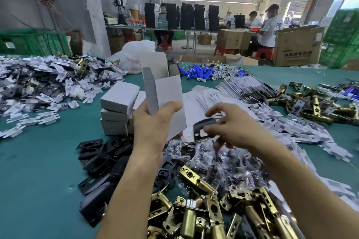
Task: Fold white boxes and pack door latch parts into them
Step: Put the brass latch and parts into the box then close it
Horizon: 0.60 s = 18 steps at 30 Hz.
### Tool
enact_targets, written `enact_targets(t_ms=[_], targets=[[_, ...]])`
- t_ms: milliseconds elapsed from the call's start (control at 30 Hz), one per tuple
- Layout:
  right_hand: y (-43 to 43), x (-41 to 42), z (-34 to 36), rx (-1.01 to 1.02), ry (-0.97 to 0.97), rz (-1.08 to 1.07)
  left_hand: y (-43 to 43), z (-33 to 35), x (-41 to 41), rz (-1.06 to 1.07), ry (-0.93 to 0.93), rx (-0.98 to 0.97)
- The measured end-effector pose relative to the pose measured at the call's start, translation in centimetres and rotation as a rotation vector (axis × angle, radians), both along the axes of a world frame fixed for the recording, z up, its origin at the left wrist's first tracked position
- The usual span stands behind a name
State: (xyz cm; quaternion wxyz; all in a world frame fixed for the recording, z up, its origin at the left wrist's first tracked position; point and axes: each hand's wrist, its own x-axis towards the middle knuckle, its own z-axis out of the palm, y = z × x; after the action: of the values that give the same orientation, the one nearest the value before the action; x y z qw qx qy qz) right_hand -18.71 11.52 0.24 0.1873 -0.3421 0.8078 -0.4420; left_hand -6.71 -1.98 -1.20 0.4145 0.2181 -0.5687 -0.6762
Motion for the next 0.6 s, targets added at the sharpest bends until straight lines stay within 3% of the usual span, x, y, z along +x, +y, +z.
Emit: enact_targets(t_ms=[133, 300, 600], targets=[[2.8, -0.1, 1.2, -0.136, -0.149, -0.022, 0.6, -0.2, -0.2, -0.031, 0.024, -0.033], [4.0, 0.4, 0.7, -0.231, -0.473, 0.011, 0.6, -0.8, -0.6, -0.030, -0.035, -0.033], [4.4, 0.3, -0.3, -0.208, 0.012, -0.009, 0.4, -1.5, -0.7, -0.102, -0.081, 0.062]])
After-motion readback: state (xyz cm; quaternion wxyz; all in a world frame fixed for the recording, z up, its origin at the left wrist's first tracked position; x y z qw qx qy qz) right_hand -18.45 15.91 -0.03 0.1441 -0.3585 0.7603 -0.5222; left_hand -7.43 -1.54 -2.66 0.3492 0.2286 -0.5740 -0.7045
